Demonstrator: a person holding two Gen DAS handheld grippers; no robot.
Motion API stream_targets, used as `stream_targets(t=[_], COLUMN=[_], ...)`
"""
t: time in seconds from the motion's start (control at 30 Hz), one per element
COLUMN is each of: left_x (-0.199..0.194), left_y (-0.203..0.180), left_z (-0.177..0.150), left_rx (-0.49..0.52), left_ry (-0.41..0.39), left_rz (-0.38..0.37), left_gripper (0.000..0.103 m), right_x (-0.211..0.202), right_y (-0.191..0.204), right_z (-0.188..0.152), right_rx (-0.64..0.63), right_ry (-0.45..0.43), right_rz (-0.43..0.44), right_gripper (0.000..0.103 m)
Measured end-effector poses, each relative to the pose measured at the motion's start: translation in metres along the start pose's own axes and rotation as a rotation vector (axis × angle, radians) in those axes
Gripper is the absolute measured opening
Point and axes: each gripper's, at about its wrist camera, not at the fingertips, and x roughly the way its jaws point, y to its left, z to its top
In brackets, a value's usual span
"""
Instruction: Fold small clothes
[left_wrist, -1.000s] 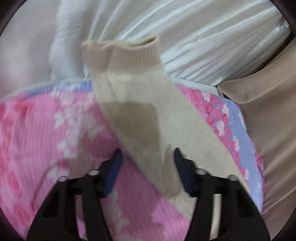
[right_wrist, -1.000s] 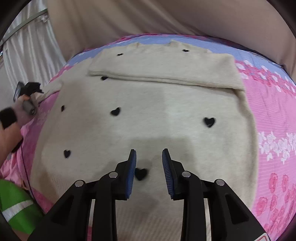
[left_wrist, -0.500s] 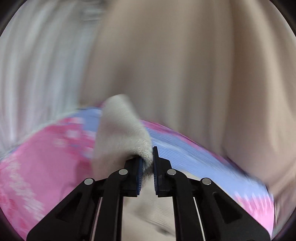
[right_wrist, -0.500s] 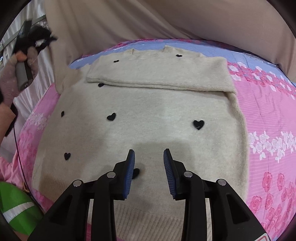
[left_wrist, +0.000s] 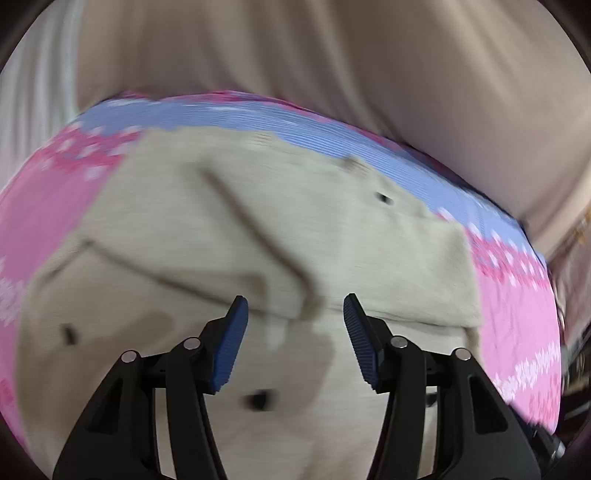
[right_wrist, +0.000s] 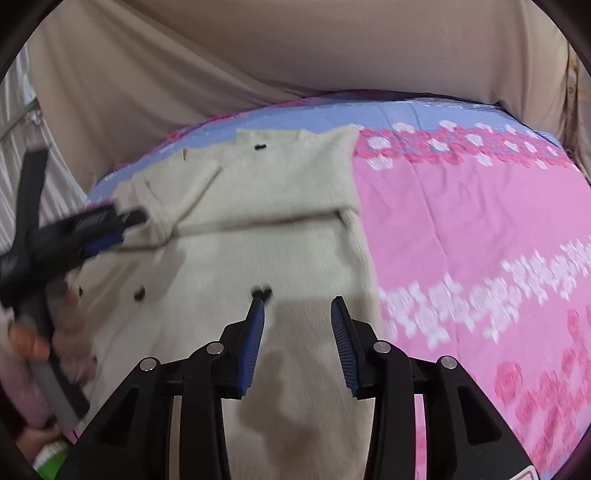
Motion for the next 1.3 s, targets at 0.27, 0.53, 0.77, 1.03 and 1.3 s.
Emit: stream_targets(t=[0.27,0.53,0.77,1.03,1.3], left_x=[-0.036,-0.049,-0.051,0.005,0.051], left_y=[0.095,0.157,0.166,0.157,0.170], left_z=[0.004,-0.006,0.004,0.026,0.043], left_rx=[-0.159,-0.256,-0.265,-0.368,-0.537], left_ry=[-0.048,-0.021,-0.037,0.019,0.047], left_rz=[0.128,0.156,0.130,0.001,-0.035], left_gripper=[0.058,0.059,0.059,0.063,0.055], right_x=[0.064,0.155,0.090,0.093,0.109], right_y=[0.106,0.198,0.105,-0.026,-0.038], right_z=[0.057,0.085,0.104,0.051,0.078], right_rx=[-0.227,-0.368,-0.032,0.282,0.304], right_ry=[-0.034,0.043,-0.151,-0.004,-0.023], right_rz=[0.104,0.054,0.026,-0.056,-0.028], right_gripper=[0.048,0.040,0.006,0.032,0.046])
